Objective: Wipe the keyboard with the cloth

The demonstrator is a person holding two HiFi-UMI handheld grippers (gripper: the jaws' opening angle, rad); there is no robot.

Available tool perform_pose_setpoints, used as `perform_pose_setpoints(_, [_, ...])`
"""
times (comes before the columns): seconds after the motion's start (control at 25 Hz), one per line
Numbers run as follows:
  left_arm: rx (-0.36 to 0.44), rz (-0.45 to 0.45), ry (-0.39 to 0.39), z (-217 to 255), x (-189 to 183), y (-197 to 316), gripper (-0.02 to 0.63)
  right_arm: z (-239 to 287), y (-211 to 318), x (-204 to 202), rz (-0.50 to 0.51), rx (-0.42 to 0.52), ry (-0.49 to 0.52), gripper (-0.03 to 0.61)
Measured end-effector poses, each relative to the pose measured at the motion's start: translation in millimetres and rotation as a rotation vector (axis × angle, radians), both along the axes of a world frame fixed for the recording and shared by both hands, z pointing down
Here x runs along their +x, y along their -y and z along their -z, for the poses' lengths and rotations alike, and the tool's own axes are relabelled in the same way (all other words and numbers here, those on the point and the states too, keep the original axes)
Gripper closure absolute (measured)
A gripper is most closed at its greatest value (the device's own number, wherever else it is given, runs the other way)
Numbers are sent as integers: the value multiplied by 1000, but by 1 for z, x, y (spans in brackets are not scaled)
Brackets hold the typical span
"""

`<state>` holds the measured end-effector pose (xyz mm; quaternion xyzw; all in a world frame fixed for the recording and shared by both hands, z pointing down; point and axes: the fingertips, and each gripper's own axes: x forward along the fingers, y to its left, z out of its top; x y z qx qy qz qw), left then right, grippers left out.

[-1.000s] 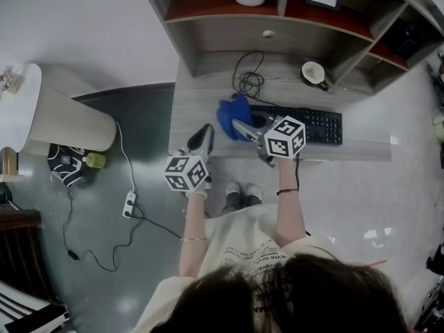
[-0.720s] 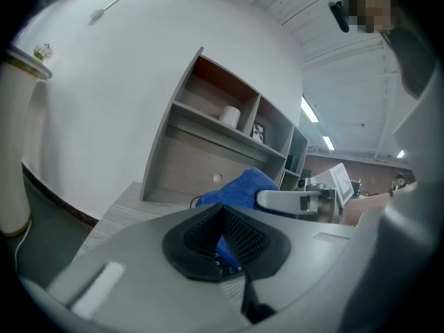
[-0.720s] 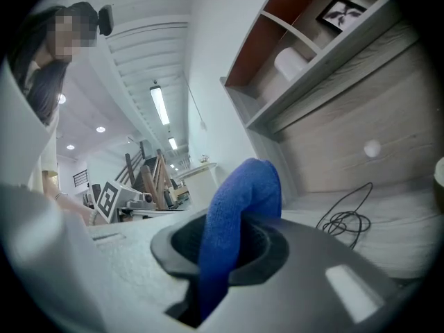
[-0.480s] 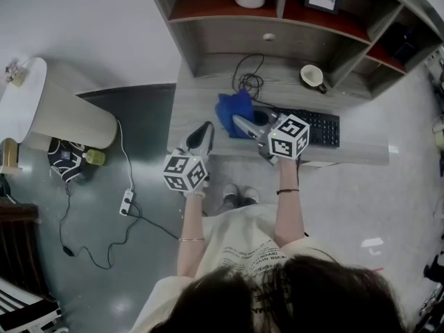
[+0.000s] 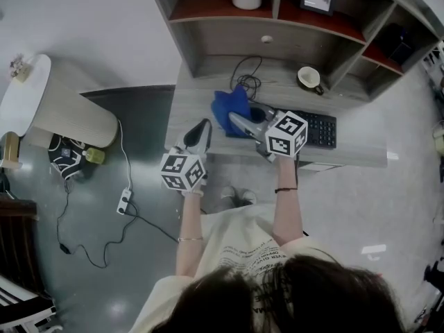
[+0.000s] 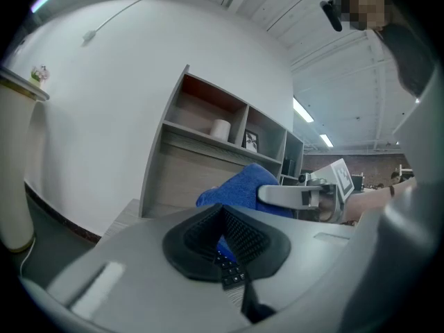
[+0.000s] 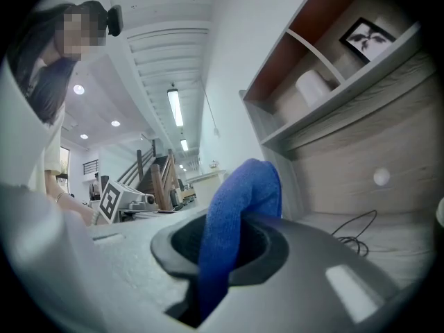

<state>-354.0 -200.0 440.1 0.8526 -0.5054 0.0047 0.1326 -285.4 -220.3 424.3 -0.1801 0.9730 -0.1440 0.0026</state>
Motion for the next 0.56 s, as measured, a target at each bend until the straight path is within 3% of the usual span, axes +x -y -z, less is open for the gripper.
perform_pose_setpoints(0.56, [28,16,-1,10,15,-13,617,12,-7,16,11,26,11,526])
